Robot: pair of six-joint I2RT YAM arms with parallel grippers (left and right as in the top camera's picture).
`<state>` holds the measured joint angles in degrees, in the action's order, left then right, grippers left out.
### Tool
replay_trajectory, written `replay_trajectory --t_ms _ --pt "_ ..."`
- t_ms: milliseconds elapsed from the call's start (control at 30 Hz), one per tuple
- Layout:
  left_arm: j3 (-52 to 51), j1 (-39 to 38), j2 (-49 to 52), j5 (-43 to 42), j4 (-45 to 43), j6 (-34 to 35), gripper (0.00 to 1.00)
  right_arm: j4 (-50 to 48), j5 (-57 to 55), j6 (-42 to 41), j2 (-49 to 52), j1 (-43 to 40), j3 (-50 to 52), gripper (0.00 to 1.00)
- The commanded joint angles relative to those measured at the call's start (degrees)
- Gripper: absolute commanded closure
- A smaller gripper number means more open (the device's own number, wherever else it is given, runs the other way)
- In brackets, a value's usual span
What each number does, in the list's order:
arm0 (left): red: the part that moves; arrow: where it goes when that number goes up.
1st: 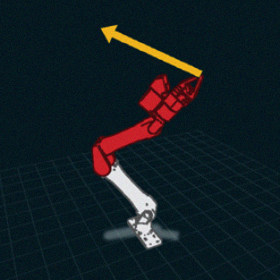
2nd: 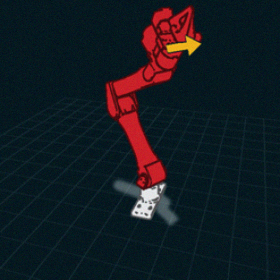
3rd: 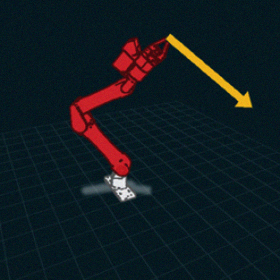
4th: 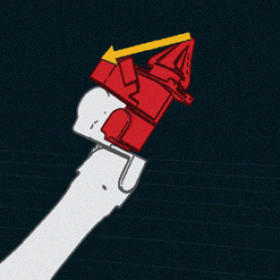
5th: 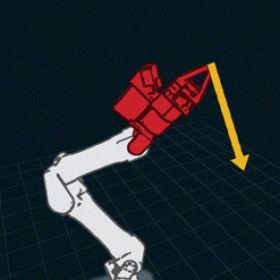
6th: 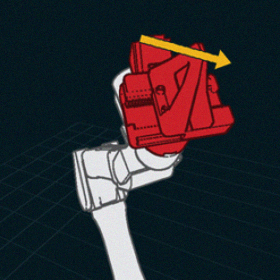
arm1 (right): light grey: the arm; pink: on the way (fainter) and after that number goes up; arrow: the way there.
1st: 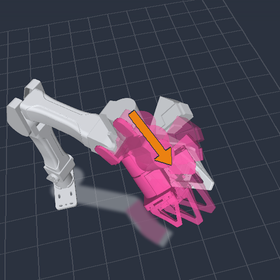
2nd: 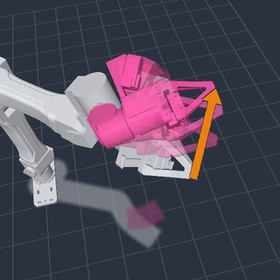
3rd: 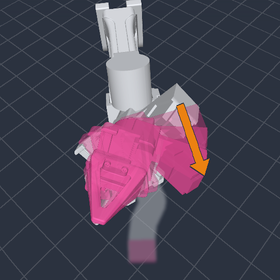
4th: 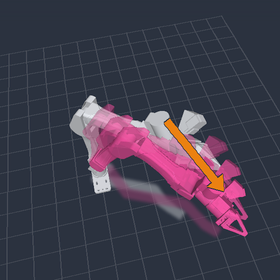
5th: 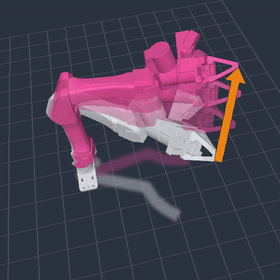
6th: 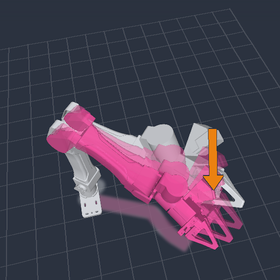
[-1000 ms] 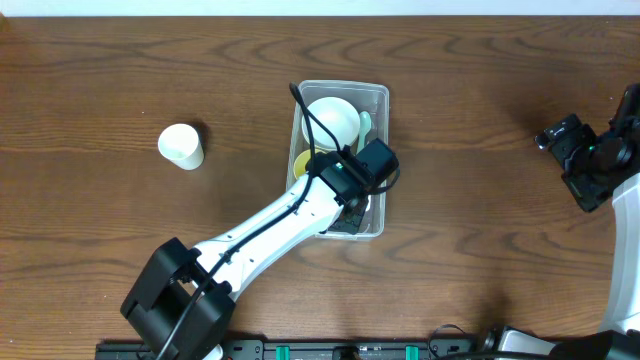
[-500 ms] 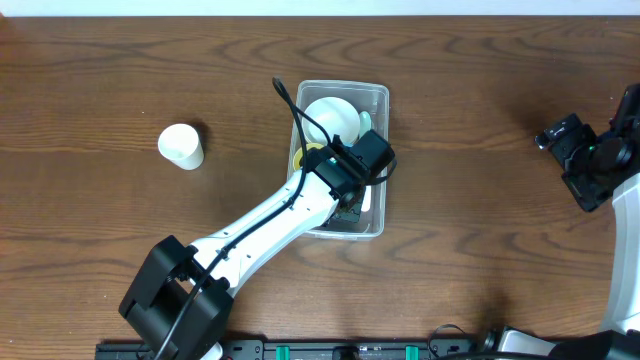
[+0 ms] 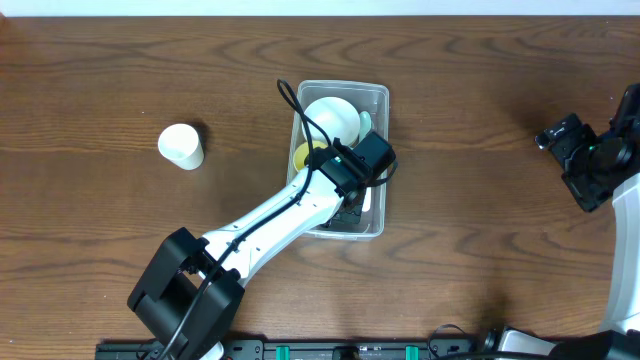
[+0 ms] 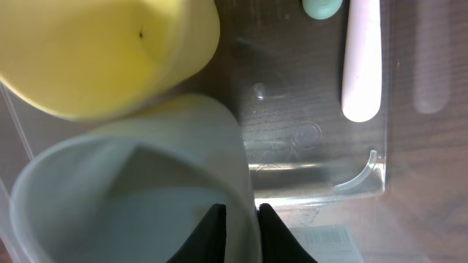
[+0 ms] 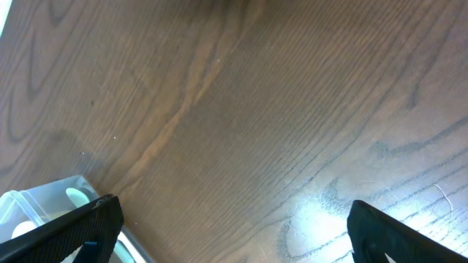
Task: Pack container
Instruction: 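Lower the grey cup into the container beside the yellow cup, then move the left gripper to the white cup and grasp it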
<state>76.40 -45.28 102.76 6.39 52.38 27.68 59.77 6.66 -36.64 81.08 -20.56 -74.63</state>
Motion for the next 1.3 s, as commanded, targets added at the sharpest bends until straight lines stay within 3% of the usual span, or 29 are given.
replay_trajectory --t_ms 0,233,300,567,967,1267 --pt "-0.61 0.11 0.57 0.33 0.15 0.72 0.83 0.02 0.02 0.28 0.22 -0.48 -0.35 0.01" --pt "-0.59 0.11 0.57 0.33 -0.15 0.7 0.83 0.02 0.02 0.28 0.22 -0.48 -0.35 0.01" --pt "-0.48 0.13 0.5 0.31 0.04 0.66 0.75 0.02 0.02 0.28 0.22 -0.48 -0.35 0.01" --pt "4.31 0.22 -2.86 0.33 6.73 0.44 0.69 0.02 0.02 0.28 0.22 -0.48 -0.35 0.01" --pt "6.14 1.03 -15.1 4.98 6.91 0.04 0.55 0.02 0.02 0.28 0.22 -0.48 -0.35 0.01" --pt "6.12 13.38 -18.47 11.37 4.81 -0.74 0.4 0.02 0.02 0.28 0.22 -0.48 -0.35 0.01"
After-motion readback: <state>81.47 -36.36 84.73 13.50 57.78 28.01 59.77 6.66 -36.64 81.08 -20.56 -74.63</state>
